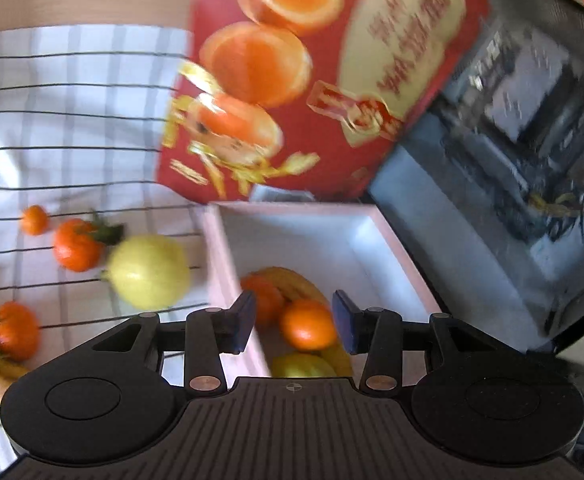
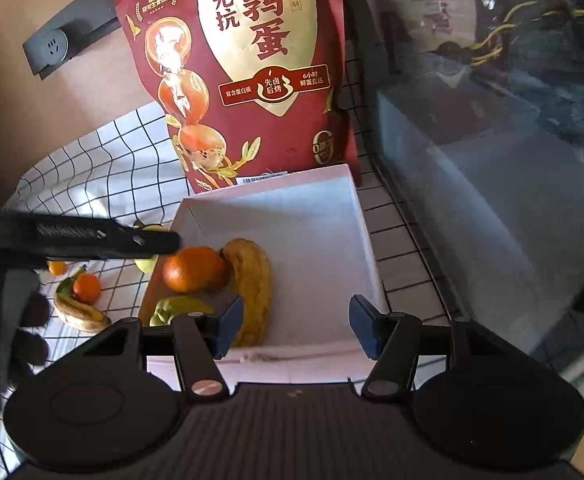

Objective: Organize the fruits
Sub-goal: 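Release the banana with the right gripper while the left drops the tangerine into the box, then grasp the second yellow banana on the table with the left gripper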

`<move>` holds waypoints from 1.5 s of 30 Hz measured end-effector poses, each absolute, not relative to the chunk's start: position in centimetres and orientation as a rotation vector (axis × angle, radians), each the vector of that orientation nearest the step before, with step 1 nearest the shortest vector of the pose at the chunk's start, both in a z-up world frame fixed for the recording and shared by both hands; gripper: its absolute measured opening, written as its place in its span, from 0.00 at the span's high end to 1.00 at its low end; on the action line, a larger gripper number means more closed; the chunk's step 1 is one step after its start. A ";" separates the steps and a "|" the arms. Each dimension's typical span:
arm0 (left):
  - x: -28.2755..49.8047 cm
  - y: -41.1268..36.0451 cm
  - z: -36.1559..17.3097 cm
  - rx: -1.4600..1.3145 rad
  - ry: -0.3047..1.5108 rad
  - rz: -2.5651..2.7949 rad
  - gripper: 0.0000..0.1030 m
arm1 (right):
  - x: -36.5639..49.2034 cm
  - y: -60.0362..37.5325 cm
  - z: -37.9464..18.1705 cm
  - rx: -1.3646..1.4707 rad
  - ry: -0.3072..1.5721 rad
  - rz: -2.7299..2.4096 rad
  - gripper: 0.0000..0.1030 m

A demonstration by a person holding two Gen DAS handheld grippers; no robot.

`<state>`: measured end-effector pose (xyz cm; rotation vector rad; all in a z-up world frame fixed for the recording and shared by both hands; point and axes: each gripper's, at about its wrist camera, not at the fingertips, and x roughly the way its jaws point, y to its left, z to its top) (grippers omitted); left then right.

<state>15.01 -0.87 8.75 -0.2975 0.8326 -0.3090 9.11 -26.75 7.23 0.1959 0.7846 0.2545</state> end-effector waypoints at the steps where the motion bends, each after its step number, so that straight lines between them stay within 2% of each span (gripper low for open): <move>1: 14.7 0.3 9.1 -0.310 0.818 -0.290 0.55 | 8.9 -26.4 7.2 0.200 0.785 0.253 0.43; 7: 10.7 9.0 9.6 -0.303 0.788 -0.058 0.55 | 7.4 -22.1 7.8 0.156 0.753 0.308 0.43; 15: 4.5 18.5 6.7 -0.403 0.822 0.160 0.55 | 7.4 -10.0 8.2 -0.053 0.739 0.513 0.43; 23: -0.5 21.6 4.6 -0.484 0.858 0.131 0.55 | 9.6 1.5 5.4 -0.276 0.779 0.697 0.42; 30: -2.4 23.8 4.3 -0.552 0.811 0.148 0.55 | 11.0 7.6 2.6 -0.569 0.715 0.749 0.43; 36: -2.9 24.3 3.3 -0.623 0.795 0.124 0.55 | 13.5 7.0 2.0 -0.467 0.837 0.789 0.44; 39: -2.6 24.2 2.9 -0.644 0.790 0.100 0.55 | 12.7 7.4 2.2 -0.491 0.849 0.778 0.49; 43: -1.9 23.8 3.0 -0.645 0.791 0.071 0.55 | 11.2 7.1 3.0 -0.445 0.885 0.815 0.66; 45: -1.5 23.5 3.2 -0.638 0.788 0.055 0.55 | 10.0 7.0 3.2 -0.409 0.896 0.832 0.66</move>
